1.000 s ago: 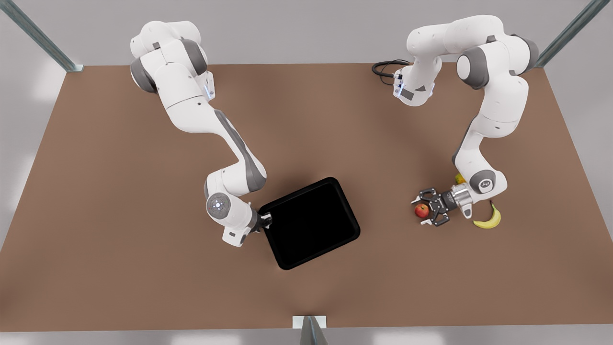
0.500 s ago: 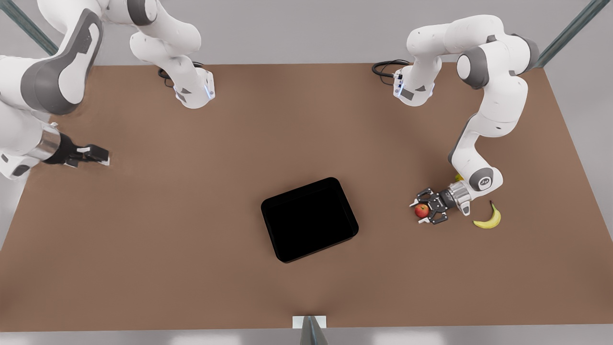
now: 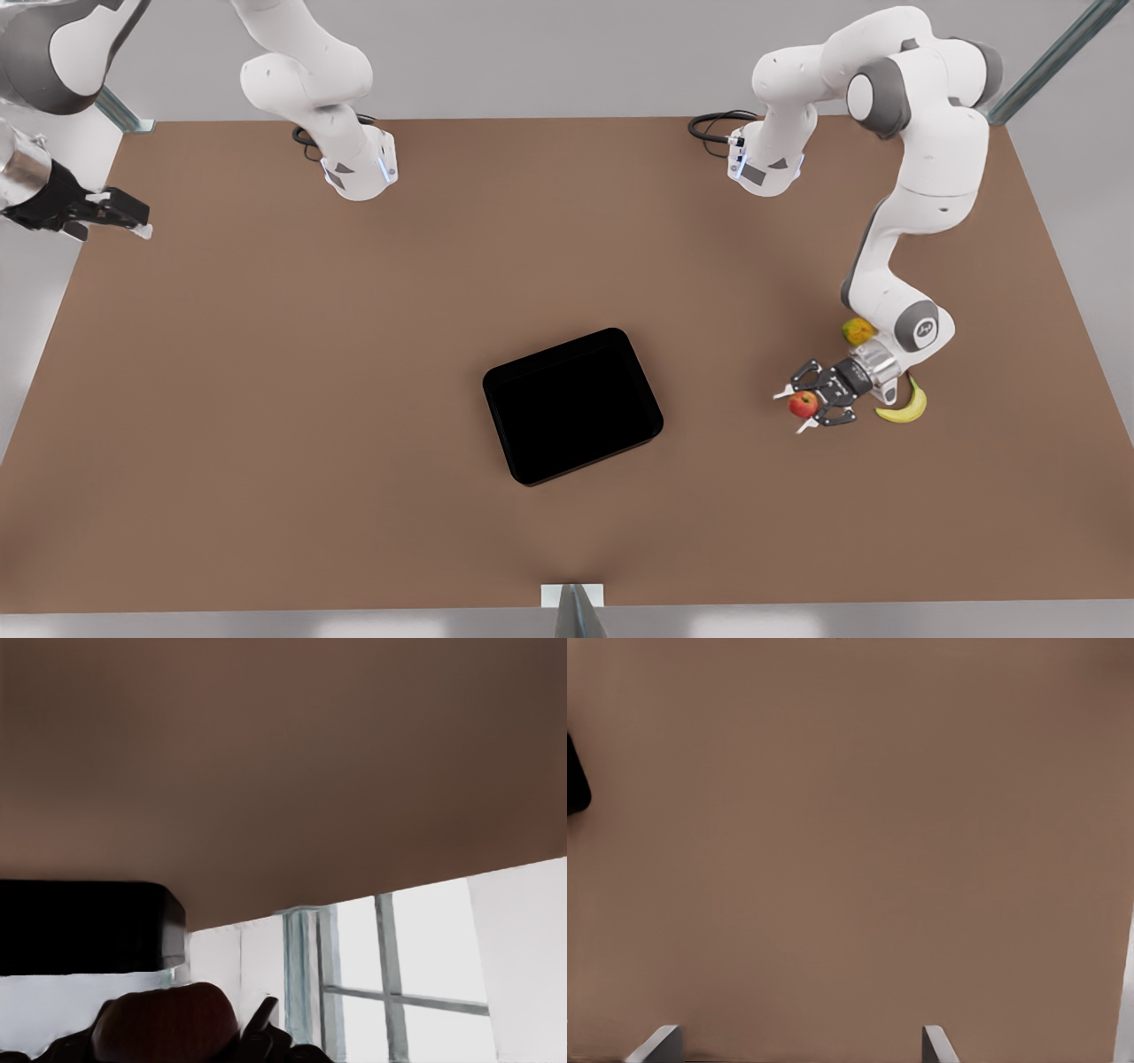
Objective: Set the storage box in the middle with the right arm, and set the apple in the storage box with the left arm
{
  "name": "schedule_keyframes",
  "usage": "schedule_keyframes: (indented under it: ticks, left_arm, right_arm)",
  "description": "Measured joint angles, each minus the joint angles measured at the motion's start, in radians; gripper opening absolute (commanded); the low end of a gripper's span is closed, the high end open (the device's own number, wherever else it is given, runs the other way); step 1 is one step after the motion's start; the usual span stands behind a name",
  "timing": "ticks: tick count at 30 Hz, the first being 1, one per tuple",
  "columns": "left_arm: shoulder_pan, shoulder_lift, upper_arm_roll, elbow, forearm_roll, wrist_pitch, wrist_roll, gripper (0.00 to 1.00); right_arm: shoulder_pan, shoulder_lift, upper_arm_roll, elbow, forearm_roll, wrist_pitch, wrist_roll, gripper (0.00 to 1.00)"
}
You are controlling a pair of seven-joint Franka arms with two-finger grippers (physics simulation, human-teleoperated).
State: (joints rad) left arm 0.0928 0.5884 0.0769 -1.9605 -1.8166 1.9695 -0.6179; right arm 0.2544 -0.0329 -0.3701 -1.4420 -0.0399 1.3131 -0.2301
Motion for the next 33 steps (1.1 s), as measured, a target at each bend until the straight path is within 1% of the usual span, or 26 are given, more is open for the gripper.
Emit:
schedule_keyframes:
  ticks: [2,4,5,6,7,8,9,10,12,14,15,16,17,18,19,20,21,24,25,26,28,33]
  left_arm:
    - [-0.06,-0.046,-0.011,0.067,-0.171,0.071,-0.124,0.21]
    - [-0.099,-0.07,-0.077,0.1,-0.285,0.186,-0.248,0.21]
    - [-0.118,-0.087,-0.106,0.102,-0.327,0.242,-0.311,0.21]
    - [-0.159,-0.109,-0.125,0.103,-0.351,0.282,-0.374,0.21]
    - [-0.179,-0.131,-0.172,0.115,-0.333,0.317,-0.473,0.21]
    - [-0.188,-0.135,-0.223,0.152,-0.255,0.338,-0.614,0.21]
    - [-0.193,-0.135,-0.274,0.182,-0.104,0.345,-0.75,0.21]
    - [-0.195,-0.134,-0.322,0.205,0.091,0.362,-0.874,0.21]
    - [-0.222,-0.118,-0.407,0.233,0.551,0.427,-1.094,0.21]
    - [-0.235,-0.067,-0.496,0.269,1.058,0.513,-1.334,0.21]
    - [-0.238,-0.034,-0.52,0.285,1.357,0.544,-1.461,0.21]
    - [-0.253,0.012,-0.542,0.338,1.66,0.567,-1.575,0.21]
    - [-0.263,0.042,-0.542,0.364,1.946,0.626,-1.682,0.21]
    - [-0.28,0.054,-0.54,0.377,2.164,0.687,-1.742,0.21]
    - [-0.299,0.063,-0.538,0.38,2.292,0.746,-1.789,0.21]
    - [-0.315,0.07,-0.538,0.383,2.344,0.794,-1.832,0.21]
    - [-0.32,0.071,-0.546,0.383,2.353,0.826,-1.885,0.21]
    - [-0.32,0.093,-0.582,0.41,2.405,0.821,-2.05,0.21]
    - [-0.32,0.097,-0.587,0.41,2.432,0.82,-2.057,0.25]
    - [-0.319,0.097,-0.588,0.408,2.446,0.817,-2.053,1.0]
    - [-0.318,0.094,-0.591,0.407,2.391,0.802,-2.035,1.0]
    - [-0.315,0.093,-0.596,0.405,2.054,0.788,-2.002,1.0]
  right_arm:
    - [0.066,0.008,0.005,-0.005,-0.01,0.0,0.003,1.0]
    - [0.027,0.143,0.019,-0.006,-0.014,0.001,0.012,1.0]
    - [-0.073,0.166,0.017,-0.005,-0.014,0.006,0.012,1.0]
    - [-0.17,0.163,0.015,-0.003,-0.014,0.006,0.012,1.0]
    - [-0.159,0.161,0.015,-0.002,-0.011,0.005,0.011,1.0]
    - [-0.1,0.159,0.016,0.001,-0.011,0.003,0.012,1.0]
    - [-0.082,0.157,0.016,0.006,-0.011,0.003,0.011,1.0]
    - [-0.108,0.152,0.017,0.01,-0.011,0.003,0.011,1.0]
    - [-0.129,0.145,0.017,0.011,-0.011,0.002,0.007,1.0]
    - [-0.105,0.144,0.018,0.011,-0.009,0.001,0.005,1.0]
    - [-0.109,0.144,0.018,0.012,-0.009,0.0,0.005,1.0]
    - [-0.118,0.145,0.017,0.011,-0.008,0.0,0.003,1.0]
    - [-0.12,0.145,0.017,0.011,-0.008,0.0,0.002,1.0]
    - [-0.117,0.145,0.017,0.011,-0.006,0.0,0.002,1.0]
    - [-0.112,0.145,0.018,0.011,-0.006,0.0,0.002,1.0]
    - [-0.112,0.145,0.017,0.011,-0.006,0.0,0.002,1.0]
    - [-0.114,0.145,0.017,0.011,-0.006,0.0,0.004,1.0]
    - [-0.114,0.145,0.018,0.011,-0.005,0.0,0.003,1.0]
    - [-0.114,0.145,0.018,0.011,-0.005,0.0,0.003,1.0]
    - [-0.114,0.146,0.018,0.011,-0.005,0.0,0.004,1.0]
    - [-0.115,0.146,0.019,0.011,-0.005,0.0,0.005,1.0]
    - [-0.115,0.147,0.019,0.011,-0.005,0.0,0.006,1.0]
